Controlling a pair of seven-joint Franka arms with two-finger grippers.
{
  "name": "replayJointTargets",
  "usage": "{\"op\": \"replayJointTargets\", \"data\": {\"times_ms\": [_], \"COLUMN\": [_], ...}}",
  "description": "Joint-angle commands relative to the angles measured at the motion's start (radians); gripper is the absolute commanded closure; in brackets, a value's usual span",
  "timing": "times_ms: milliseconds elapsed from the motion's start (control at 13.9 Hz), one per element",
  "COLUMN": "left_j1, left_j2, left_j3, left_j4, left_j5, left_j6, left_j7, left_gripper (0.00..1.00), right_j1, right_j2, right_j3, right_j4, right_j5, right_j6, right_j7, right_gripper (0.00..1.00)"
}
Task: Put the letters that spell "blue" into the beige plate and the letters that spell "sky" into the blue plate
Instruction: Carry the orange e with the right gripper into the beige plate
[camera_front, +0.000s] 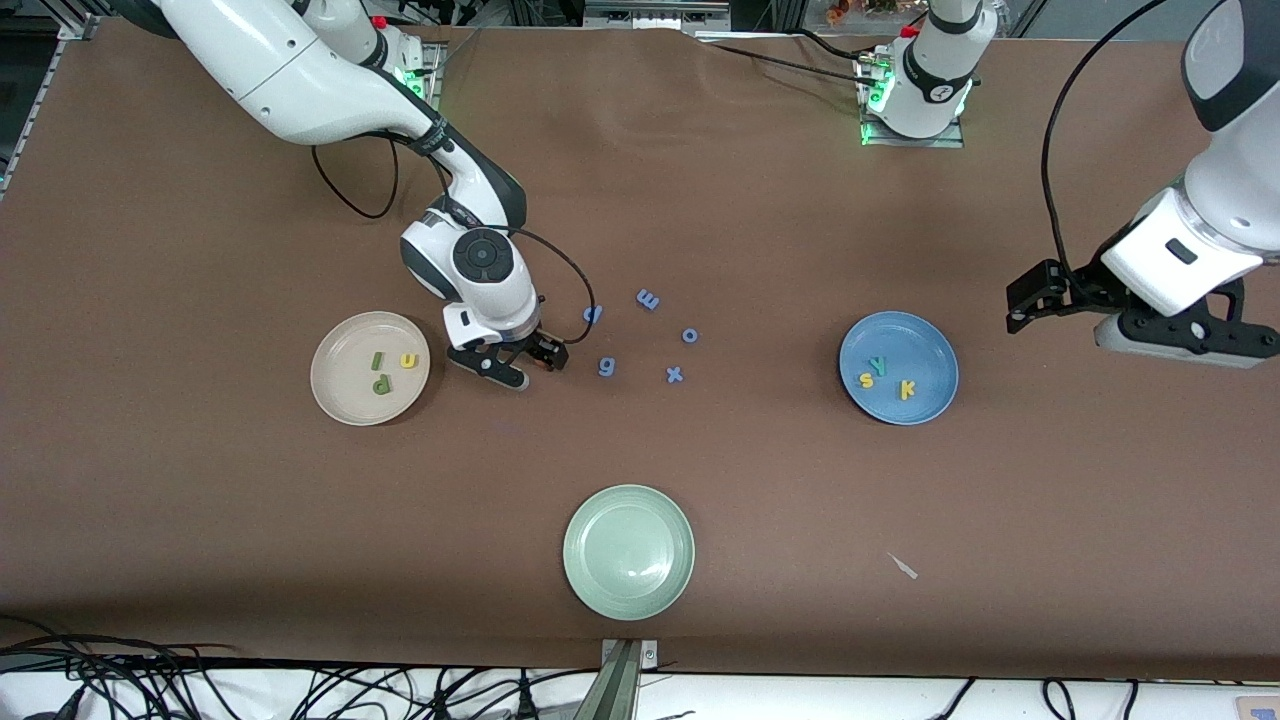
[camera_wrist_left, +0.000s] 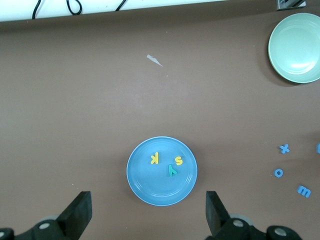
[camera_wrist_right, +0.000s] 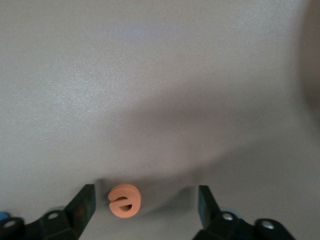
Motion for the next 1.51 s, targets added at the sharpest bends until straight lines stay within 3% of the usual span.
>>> {"op": "replayJointTargets", "data": {"times_ms": [0,216,576,792,1008,1296,1440], "left_j1": [-0.093,-0.074,-0.046,-0.049,-0.050,-0.058,-0.060], "left_j2": [-0.126,-0.125,-0.122,-0.116,-0.116,-0.100,-0.100], "left_j3": [0.095,0.080,0.064,0.064,0.064,0.064,0.064], "left_j4": [-0.173,-0.170,-0.138,-0.121,-0.119,-0.096,-0.096], "left_j5": [-0.021,-0.012,-0.010,-0.008,-0.008,-0.007,-0.007], "left_j6": [0.062,0.056,-0.062,-0.082,-0.082,-0.082,-0.082], "left_j7": [-0.058,-0.060,-0.055,-0.052,-0.052,-0.054,-0.054], "left_gripper": [0.00,0.00,0.00,0.00,0.00,0.00,0.00], "right_j1": [-0.001,-0.001,-0.003,-0.004,-0.018,-0.092,-0.096], "right_j2": [0.018,0.018,0.018,0.004,-0.048,-0.157,-0.218], "right_j3": [0.009,0.009,0.009,0.007,-0.019,-0.072,-0.134], "right_j4": [0.010,0.009,0.009,0.015,0.016,0.024,0.024], "right_j5": [-0.035,-0.035,-0.035,-0.035,-0.012,0.169,0.252], "right_j6": [0.012,0.014,0.012,0.005,-0.101,-0.254,-0.310], "right_j7": [0.030,0.030,0.026,-0.020,-0.225,-0.694,-0.929], "right_gripper": [0.25,0.51,0.78,0.80,0.80,0.80,0.78]}}
